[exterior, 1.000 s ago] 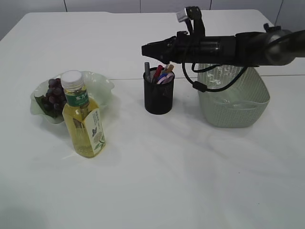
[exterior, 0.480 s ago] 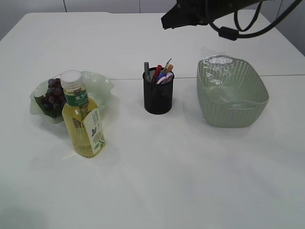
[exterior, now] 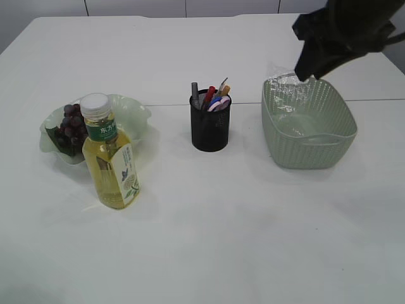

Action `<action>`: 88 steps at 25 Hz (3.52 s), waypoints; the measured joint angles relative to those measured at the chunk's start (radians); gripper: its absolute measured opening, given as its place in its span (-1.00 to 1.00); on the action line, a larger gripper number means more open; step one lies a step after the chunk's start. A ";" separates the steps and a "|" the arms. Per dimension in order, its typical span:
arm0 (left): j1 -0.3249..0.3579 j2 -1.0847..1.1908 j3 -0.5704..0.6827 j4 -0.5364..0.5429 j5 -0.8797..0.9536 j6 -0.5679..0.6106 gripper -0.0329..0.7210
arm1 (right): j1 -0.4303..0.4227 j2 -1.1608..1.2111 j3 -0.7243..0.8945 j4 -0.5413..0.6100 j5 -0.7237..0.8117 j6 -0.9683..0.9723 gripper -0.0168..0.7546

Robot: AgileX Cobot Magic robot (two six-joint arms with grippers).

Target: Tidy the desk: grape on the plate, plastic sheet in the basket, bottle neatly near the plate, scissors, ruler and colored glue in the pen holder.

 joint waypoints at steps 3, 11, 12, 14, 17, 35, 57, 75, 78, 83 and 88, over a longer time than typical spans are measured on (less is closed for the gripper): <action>0.000 -0.045 0.000 0.007 -0.008 -0.019 0.05 | 0.000 -0.082 0.123 -0.063 -0.009 0.027 -0.37; 0.000 -0.171 0.000 0.215 0.112 -0.144 0.05 | 0.000 -0.408 0.494 -0.074 -0.104 0.053 -0.37; 0.000 -0.194 0.000 0.231 0.139 -0.148 0.05 | 0.000 -0.448 0.530 -0.077 -0.108 0.053 -0.37; 0.000 -0.246 0.000 0.247 0.183 -0.158 0.05 | 0.000 -0.543 0.587 -0.086 -0.112 0.065 -0.37; 0.000 -0.325 0.000 0.268 0.237 -0.159 0.05 | 0.000 -0.675 0.666 -0.108 -0.112 0.092 -0.37; 0.000 -0.787 0.000 0.295 0.438 -0.188 0.10 | 0.000 -1.485 0.843 -0.216 0.079 0.284 -0.36; 0.000 -1.091 0.172 0.320 0.458 -0.192 0.11 | 0.000 -1.802 1.132 -0.275 0.098 0.299 -0.19; 0.000 -1.091 0.245 0.320 0.292 -0.192 0.11 | 0.000 -1.802 1.221 -0.286 -0.019 0.266 -0.19; 0.000 -1.091 0.251 0.319 0.283 -0.192 0.11 | 0.000 -1.802 1.221 -0.288 -0.019 0.266 -0.19; 0.000 -1.091 0.251 0.319 0.279 -0.192 0.11 | 0.000 -1.802 1.221 -0.287 -0.019 0.266 -0.20; 0.000 -1.091 0.251 0.317 0.279 -0.192 0.11 | -0.034 -1.802 1.221 -0.287 -0.019 0.266 -0.20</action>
